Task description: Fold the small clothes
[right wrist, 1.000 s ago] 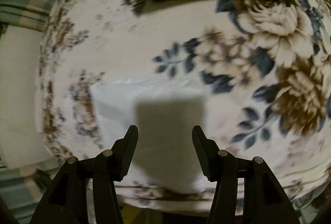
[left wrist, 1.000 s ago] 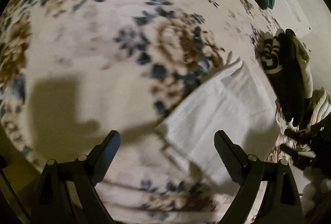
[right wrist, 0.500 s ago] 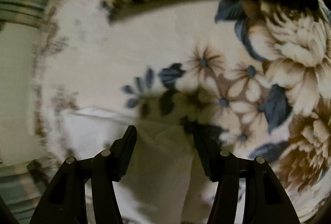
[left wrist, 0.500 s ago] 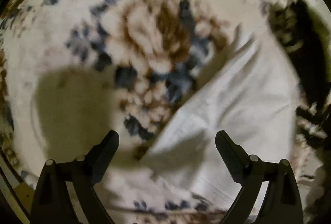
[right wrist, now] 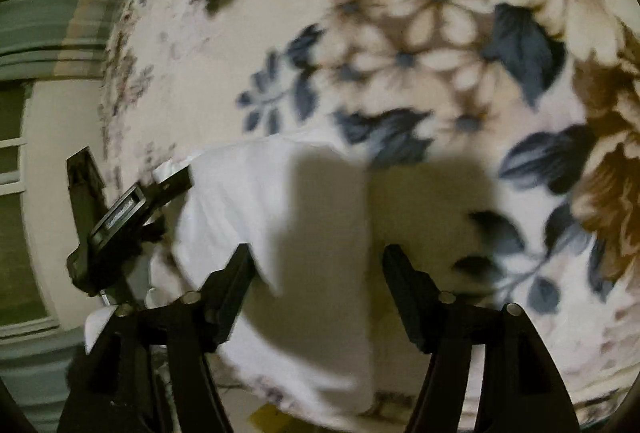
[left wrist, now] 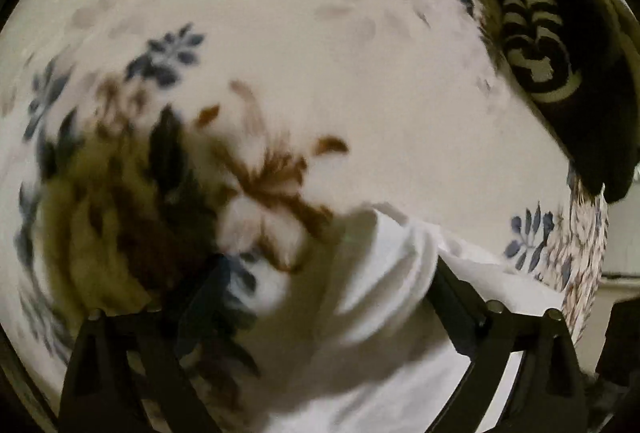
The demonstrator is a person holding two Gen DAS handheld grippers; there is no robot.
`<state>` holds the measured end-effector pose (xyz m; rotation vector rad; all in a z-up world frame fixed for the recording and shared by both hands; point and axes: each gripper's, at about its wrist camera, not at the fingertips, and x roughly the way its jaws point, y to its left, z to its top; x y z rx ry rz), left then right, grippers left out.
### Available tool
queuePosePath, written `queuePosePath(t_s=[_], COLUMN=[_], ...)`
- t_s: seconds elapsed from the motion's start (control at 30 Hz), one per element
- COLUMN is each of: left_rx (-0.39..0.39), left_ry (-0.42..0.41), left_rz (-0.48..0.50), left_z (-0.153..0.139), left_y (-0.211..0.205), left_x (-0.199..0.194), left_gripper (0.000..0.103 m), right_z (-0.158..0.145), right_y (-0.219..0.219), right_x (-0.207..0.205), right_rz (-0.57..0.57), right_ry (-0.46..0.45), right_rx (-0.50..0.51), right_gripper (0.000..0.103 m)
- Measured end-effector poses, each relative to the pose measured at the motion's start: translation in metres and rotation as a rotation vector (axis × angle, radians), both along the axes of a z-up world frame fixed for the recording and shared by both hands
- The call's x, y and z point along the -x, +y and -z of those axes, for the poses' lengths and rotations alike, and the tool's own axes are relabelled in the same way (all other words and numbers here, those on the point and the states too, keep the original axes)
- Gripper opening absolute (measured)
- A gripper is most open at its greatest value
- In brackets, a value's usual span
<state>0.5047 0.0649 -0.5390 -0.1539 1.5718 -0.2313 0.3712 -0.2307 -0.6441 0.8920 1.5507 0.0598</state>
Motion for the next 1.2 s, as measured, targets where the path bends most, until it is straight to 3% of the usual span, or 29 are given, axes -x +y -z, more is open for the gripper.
queuePosePath(t_s=[0.1, 0.23, 0.33, 0.4, 0.47, 0.5, 0.57, 0.6, 0.8, 0.97, 1.0, 1.03, 1.07, 1.13, 1.2], left_rx=[-0.004, 0.082, 0.110, 0.104, 0.113, 0.118, 0.126, 0.132, 0.180, 0.296, 0.308, 0.327, 0.345, 0.377, 0.350], left_ry=[-0.014, -0.045, 0.017, 0.078, 0.087, 0.055, 0.006, 0.002, -0.018, 0.041, 0.074, 0.101, 0.106, 0.094, 0.086], left_rz=[-0.008, -0.070, -0.091, -0.105, -0.124, -0.131, -0.132, -0.135, -0.203, -0.314, -0.334, -0.344, -0.347, -0.337, -0.294], left_z=[-0.019, -0.051, -0.041, -0.028, -0.024, -0.029, -0.039, -0.043, -0.065, -0.053, -0.047, -0.041, -0.038, -0.033, -0.029], left_y=[0.006, 0.027, 0.040, 0.047, 0.049, 0.050, 0.052, 0.053, 0.079, 0.105, 0.105, 0.105, 0.103, 0.097, 0.086], left_x=[0.000, 0.022, 0.050, 0.068, 0.080, 0.087, 0.095, 0.101, 0.125, 0.131, 0.130, 0.129, 0.128, 0.125, 0.122], left_gripper=[0.099, 0.098, 0.098, 0.097, 0.095, 0.085, 0.039, 0.007, 0.005, 0.009, 0.027, 0.060, 0.070, 0.071, 0.069], right_z=[-0.001, -0.013, -0.007, 0.003, 0.011, 0.012, 0.012, 0.012, 0.008, 0.005, 0.004, 0.003, 0.002, 0.001, 0.001], right_y=[0.003, 0.003, 0.000, 0.001, 0.003, 0.003, 0.003, 0.002, 0.004, 0.008, 0.008, 0.009, 0.009, 0.009, 0.008], right_x=[-0.003, 0.009, 0.023, 0.034, 0.040, 0.041, 0.042, 0.042, 0.037, 0.031, 0.031, 0.031, 0.032, 0.035, 0.040], right_rz=[0.001, 0.023, 0.058, 0.075, 0.086, 0.092, 0.094, 0.094, 0.057, 0.037, 0.036, 0.036, 0.038, 0.044, 0.054], right_ry=[-0.001, -0.032, -0.023, -0.011, -0.016, -0.020, -0.026, -0.025, -0.015, -0.002, -0.002, -0.001, 0.000, 0.002, 0.012], right_rx=[0.035, 0.010, -0.058, -0.112, -0.144, -0.146, -0.150, -0.150, -0.128, -0.108, -0.107, -0.108, -0.110, -0.115, -0.122], right_gripper=[0.074, 0.076, 0.084, 0.085, 0.085, 0.085, 0.085, 0.085, 0.085, 0.085, 0.085, 0.085, 0.085, 0.085, 0.085])
